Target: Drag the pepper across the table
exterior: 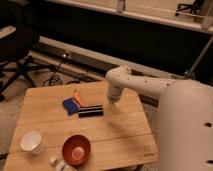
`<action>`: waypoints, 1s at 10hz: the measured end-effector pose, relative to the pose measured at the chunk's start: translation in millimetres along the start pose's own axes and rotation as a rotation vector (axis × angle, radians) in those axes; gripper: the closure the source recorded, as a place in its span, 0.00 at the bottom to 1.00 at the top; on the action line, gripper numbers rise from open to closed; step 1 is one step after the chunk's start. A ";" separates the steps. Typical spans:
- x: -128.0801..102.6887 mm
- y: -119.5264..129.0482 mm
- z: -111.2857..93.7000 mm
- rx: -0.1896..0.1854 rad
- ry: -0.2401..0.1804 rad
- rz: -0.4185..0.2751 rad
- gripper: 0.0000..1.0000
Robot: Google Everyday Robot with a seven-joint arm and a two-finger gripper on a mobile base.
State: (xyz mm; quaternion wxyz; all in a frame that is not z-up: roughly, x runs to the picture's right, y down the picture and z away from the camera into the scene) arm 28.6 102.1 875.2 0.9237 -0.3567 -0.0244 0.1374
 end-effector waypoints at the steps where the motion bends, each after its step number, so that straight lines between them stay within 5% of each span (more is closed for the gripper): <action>1: 0.0 0.0 0.0 0.000 0.000 0.000 0.20; 6: -7.3 -6.0 -8.7 -0.001 -0.024 0.025 0.20; 8: -46.2 -30.7 -40.2 0.013 -0.101 0.068 0.20; 10: -79.9 -46.6 -56.0 0.021 -0.133 0.079 0.20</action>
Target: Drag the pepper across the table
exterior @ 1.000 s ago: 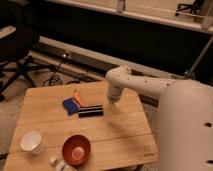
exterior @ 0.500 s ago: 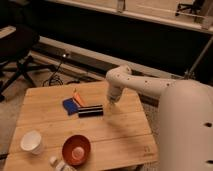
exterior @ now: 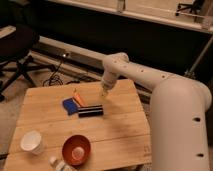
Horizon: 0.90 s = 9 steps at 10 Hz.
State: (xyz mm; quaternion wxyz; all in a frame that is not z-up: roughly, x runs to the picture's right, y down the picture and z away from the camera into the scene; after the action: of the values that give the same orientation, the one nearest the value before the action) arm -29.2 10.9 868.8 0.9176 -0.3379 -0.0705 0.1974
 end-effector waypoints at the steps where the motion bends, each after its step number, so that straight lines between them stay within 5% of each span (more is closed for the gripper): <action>1: -20.3 -3.3 -0.1 0.001 -0.008 0.000 0.20; 5: -105.2 11.2 23.0 0.030 -0.014 -0.056 0.20; 7: -123.6 15.0 38.3 0.068 -0.007 -0.055 0.20; 9: -122.9 8.0 60.9 0.113 0.027 0.036 0.20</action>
State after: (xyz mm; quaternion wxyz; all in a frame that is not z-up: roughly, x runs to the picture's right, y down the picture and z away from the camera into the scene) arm -159.8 2.1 910.5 0.9324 -0.2892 -0.0405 0.2130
